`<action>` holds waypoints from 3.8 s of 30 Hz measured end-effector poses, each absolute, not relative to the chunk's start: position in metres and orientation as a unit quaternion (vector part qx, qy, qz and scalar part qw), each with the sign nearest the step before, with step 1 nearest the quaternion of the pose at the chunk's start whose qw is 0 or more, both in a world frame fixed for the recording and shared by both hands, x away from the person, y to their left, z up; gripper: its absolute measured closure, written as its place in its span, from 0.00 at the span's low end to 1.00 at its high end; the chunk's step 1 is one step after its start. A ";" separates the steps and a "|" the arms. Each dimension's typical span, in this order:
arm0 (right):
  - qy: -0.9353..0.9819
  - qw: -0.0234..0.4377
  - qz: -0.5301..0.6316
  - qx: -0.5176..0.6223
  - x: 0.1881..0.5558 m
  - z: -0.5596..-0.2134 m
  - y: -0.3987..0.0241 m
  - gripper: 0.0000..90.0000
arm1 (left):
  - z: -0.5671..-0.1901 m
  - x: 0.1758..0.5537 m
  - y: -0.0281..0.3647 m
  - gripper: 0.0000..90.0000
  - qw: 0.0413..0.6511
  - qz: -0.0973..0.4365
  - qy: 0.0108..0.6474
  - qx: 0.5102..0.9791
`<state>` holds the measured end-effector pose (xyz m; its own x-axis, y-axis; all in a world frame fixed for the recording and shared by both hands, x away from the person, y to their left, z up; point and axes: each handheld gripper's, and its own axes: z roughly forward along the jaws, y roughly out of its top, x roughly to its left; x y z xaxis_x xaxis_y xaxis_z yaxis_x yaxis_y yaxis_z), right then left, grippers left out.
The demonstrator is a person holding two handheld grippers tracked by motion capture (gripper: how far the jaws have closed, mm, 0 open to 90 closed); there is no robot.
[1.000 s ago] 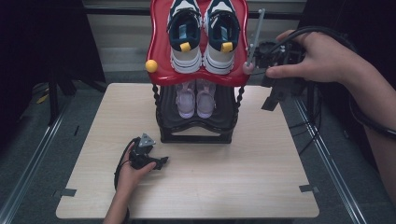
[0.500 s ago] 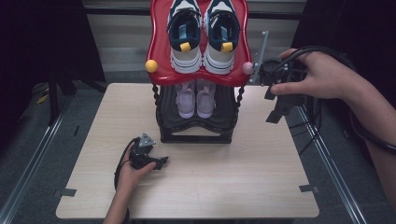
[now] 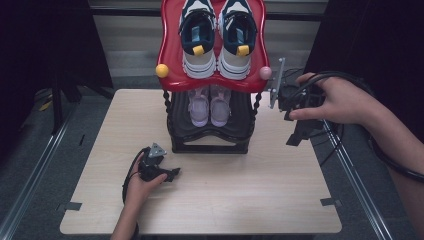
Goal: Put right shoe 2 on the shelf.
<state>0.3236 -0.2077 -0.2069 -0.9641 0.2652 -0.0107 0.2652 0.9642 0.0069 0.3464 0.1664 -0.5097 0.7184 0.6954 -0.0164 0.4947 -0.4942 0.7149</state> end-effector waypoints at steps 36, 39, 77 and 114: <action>0.990 -0.010 -0.010 0.143 0.323 -0.282 -0.222 0.24 | -0.510 0.346 0.166 0.13 0.366 0.139 0.352 0.850; 0.989 -0.012 -0.013 0.145 0.323 -0.289 -0.224 0.24 | -0.510 0.346 0.166 0.13 0.366 0.139 0.351 0.851; 0.985 -0.018 -0.020 0.169 0.324 -0.372 -0.241 0.22 | -0.510 0.346 0.166 0.13 0.367 0.140 0.352 0.850; 0.973 -0.010 0.064 0.222 0.321 -0.438 -0.264 0.20 | -0.510 0.346 0.166 0.13 0.364 0.139 0.349 0.852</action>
